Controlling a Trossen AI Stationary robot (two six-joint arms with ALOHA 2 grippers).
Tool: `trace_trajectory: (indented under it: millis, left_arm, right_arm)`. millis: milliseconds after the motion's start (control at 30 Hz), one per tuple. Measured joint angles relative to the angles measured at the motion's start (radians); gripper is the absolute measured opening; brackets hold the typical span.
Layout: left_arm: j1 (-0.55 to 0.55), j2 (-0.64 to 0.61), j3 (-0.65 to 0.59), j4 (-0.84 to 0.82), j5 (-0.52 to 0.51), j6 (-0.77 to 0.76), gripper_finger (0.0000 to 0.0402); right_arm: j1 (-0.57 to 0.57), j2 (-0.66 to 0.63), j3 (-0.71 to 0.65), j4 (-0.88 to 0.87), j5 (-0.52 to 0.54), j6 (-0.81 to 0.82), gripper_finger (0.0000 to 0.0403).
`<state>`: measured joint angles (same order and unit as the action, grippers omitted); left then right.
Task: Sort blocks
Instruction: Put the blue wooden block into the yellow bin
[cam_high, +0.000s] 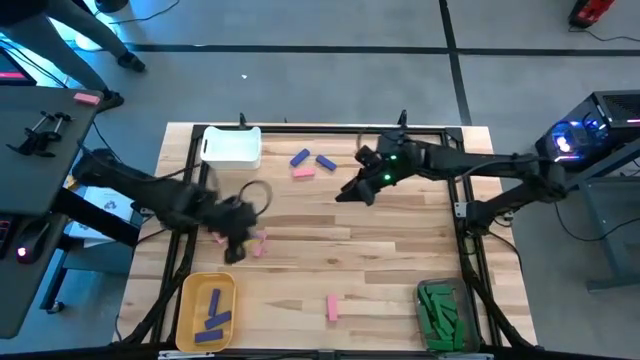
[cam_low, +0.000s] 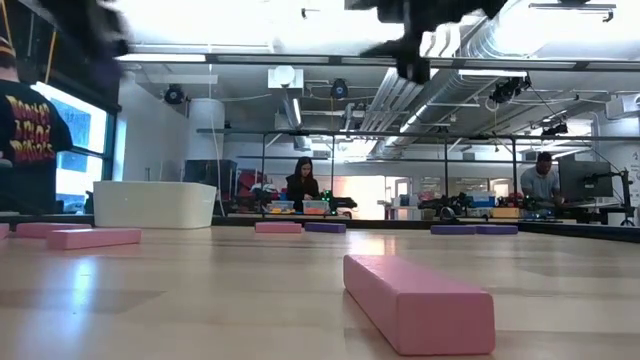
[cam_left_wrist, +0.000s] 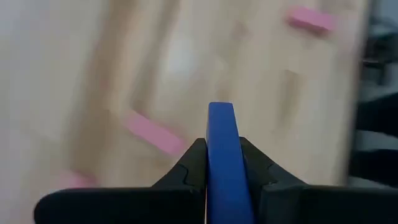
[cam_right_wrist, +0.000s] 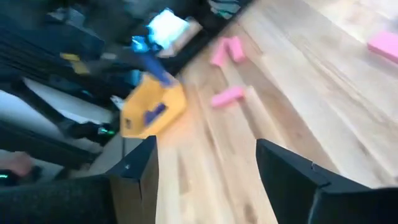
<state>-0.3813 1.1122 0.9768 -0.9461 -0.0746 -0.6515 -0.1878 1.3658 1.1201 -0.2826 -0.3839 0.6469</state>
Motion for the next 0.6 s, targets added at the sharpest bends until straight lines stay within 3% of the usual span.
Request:
trace_trajectory:
  millis: [167, 333, 467, 600]
  left_arm:
    - [-0.325, -0.053, -0.052, 0.050, 0.014, -0.473, 0.0025]
    - [-0.604, 0.000, -0.065, 0.111, -0.032, -0.784, 0.0025]
    - [-0.706, 0.056, -0.065, 0.105, -0.040, -0.922, 0.0026]
    - [-0.742, 0.103, -0.065, 0.106, -0.022, -0.970, 0.0052]
  right_arm:
    - [-0.012, 0.108, 0.000, 0.015, -0.015, -0.018, 0.0199]
    - [-0.012, 0.186, -0.001, 0.074, -0.075, -0.024, 0.0199]
    - [-0.014, 0.216, -0.001, 0.155, -0.107, -0.027, 0.0199]
    - [-0.028, 0.218, -0.001, 0.210, -0.114, -0.027, 0.0199]
